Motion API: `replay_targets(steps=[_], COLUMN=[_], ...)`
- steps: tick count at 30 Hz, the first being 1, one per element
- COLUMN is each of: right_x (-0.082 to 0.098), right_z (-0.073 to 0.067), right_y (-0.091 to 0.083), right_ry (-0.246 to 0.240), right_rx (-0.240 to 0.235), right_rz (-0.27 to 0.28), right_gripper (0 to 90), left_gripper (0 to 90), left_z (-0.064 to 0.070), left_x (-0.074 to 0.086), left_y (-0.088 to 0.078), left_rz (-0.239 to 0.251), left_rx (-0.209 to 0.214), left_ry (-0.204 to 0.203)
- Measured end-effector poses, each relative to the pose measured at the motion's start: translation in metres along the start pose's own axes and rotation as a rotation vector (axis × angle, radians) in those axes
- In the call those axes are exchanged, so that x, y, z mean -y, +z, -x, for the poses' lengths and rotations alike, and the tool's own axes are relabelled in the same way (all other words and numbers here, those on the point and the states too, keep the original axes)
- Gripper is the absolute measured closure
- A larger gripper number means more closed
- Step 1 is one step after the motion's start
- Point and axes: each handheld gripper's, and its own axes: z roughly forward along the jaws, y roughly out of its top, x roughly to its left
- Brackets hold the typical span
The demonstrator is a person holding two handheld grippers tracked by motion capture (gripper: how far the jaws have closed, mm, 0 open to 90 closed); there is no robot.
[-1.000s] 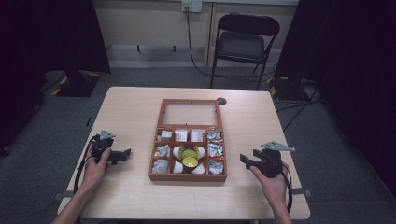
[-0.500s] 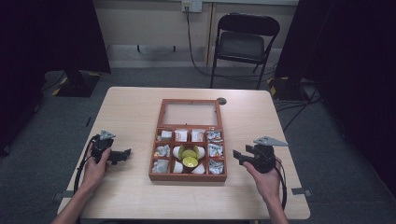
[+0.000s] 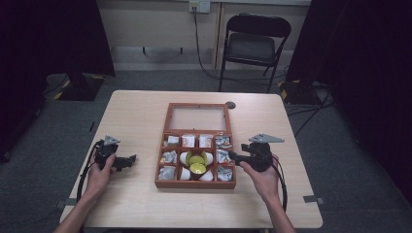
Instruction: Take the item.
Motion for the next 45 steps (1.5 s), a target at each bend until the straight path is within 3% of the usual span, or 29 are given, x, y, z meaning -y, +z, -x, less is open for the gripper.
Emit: replay_targets(steps=[12, 17, 29, 45], right_x=[-0.01, -0.019, -0.02, -0.004], right_z=[-0.015, -0.027, -0.05, -0.072], right_y=[0.009, 0.017, 0.04, 0.066], right_ry=[-0.034, -0.063, -0.108, -0.162], right_rx=[-0.053, -0.099, -0.161, -0.231], right_rz=[0.015, 0.024, -0.026, -0.124], right_gripper=[36.5, 38.8, 40.1, 49.3], left_gripper=[0.0, 0.0, 0.0, 0.0], left_z=[0.0, 0.0, 0.0, 0.0], left_x=[0.0, 0.0, 0.0, 0.0], left_y=[0.0, 0.0, 0.0, 0.0], left_rz=[0.0, 0.0, 0.0, 0.0], left_rx=[-0.001, -0.001, -0.001, -0.001], left_ry=[-0.001, -0.001, -0.001, -0.001])
